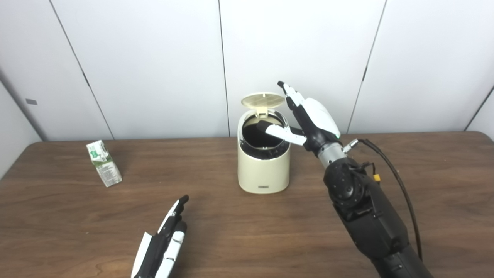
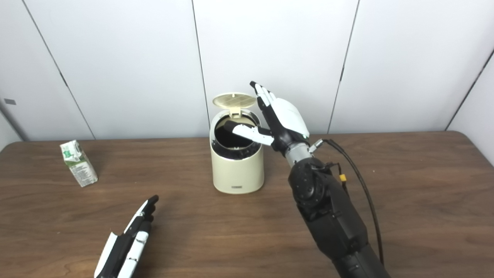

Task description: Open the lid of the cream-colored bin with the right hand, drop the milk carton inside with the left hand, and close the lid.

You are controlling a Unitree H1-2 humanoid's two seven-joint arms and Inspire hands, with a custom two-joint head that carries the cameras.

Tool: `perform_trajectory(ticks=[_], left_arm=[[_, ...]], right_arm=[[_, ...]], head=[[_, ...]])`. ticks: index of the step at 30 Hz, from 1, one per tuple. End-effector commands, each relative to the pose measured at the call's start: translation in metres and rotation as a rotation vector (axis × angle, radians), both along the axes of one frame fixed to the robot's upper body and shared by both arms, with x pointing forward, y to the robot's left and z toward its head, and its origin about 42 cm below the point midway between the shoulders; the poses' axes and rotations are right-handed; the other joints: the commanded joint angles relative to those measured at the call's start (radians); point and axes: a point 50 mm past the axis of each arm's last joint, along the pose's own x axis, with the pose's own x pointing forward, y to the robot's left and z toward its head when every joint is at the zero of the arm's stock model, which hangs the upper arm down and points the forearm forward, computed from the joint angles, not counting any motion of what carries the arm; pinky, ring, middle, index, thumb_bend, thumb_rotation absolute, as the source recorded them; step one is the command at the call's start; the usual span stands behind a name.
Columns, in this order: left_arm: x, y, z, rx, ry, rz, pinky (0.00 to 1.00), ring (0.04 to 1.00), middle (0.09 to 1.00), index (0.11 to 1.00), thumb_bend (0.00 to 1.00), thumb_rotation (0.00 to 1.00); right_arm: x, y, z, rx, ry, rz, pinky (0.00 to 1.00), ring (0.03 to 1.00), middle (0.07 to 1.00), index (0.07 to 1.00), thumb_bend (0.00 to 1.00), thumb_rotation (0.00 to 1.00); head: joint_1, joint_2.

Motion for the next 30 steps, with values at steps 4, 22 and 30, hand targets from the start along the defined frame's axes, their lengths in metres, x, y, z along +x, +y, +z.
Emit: perform_trajectory(ticks=[4, 22, 30], left_arm=[[0.004, 0.001, 0.011, 0.012, -0.063, 0.003, 1.00, 1.000, 1.000, 1.000, 0.40, 0.94], [0.005, -0.002, 0.013, -0.009, -0.114, 0.030, 0.97, 0.996, 0.999, 0.993, 0.28, 0.98], [0.005, -0.001, 0.014, -0.009, -0.123, 0.036, 0.96, 0.988, 0.994, 0.986, 0.25, 0.98]], right_arm=[[-0.021, -0.013, 0.005, 0.051, -0.072, 0.033, 0.89, 0.998, 1.000, 1.000, 0.90, 1.00], [-0.119, -0.030, -0.044, 0.243, -0.102, -0.091, 0.79, 0.890, 0.898, 0.877, 0.15, 0.92], [-0.153, -0.043, -0.066, 0.363, -0.113, -0.103, 0.77, 0.857, 0.864, 0.844, 0.15, 0.73]], head=[[0.002, 0.002], [0.008, 0.003], [0.019, 0.000]])
